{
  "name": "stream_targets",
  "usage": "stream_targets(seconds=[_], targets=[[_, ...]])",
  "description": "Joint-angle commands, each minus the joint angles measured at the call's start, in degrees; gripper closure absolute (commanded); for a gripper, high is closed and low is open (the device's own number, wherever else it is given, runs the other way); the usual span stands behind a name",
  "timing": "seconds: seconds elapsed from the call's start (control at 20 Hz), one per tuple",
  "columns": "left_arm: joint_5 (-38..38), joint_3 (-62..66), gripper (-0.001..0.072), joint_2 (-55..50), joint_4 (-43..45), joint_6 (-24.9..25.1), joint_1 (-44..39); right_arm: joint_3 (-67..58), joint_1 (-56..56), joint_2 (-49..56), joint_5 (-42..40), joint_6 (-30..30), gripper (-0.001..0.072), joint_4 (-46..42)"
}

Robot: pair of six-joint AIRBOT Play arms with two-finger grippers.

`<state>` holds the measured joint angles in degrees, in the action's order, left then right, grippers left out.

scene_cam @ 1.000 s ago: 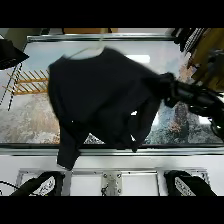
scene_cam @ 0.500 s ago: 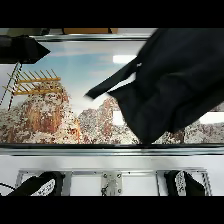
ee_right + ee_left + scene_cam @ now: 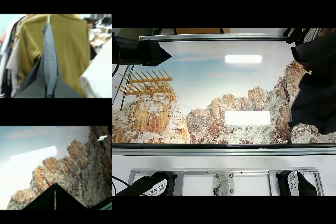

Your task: Fold the clothes and pants, and hang the long-sleeved shirts on hangers.

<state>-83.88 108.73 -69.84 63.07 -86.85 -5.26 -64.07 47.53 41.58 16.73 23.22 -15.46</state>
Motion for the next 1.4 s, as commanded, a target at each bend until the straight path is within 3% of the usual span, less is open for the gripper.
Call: stream_targets(seconds=[0.0, 0.2, 0.4, 0.9, 1.05, 1.35], targets=[[-0.46, 0.0, 0.0695, -0.46, -0.11, 0.07, -0.7, -6.14, 0.24, 3.8, -9.14, 0.17, 0.0704, -6.75], [-0.55, 0.0, 0.0695, -0.46, -0.13, 0.07, -0.7, -10.97, 0.28, 6.1, -16.46, -0.31, 0.0704, -9.44], [-0.57, 0.0, 0.0694, -0.46, -0.11, 0.07, -0.7, -13.9, 0.61, 6.97, -23.54, -5.38, 0.0704, -9.35], [-1.31, 0.0, 0.0695, -0.46, -0.11, 0.07, -0.72, -21.29, 9.01, 11.72, -24.13, -5.2, 0.0704, -6.51], [-2.4, 0.0, 0.0695, -0.46, -0.13, 0.04, -0.72, -21.29, 13.55, 13.49, -22.01, -5.22, 0.0704, -1.77], [-3.58, 0.0, 0.0695, -0.46, -0.17, -0.26, -0.72, -21.29, 17.22, 17.03, -18.56, -4.9, 0.0704, -0.9]])
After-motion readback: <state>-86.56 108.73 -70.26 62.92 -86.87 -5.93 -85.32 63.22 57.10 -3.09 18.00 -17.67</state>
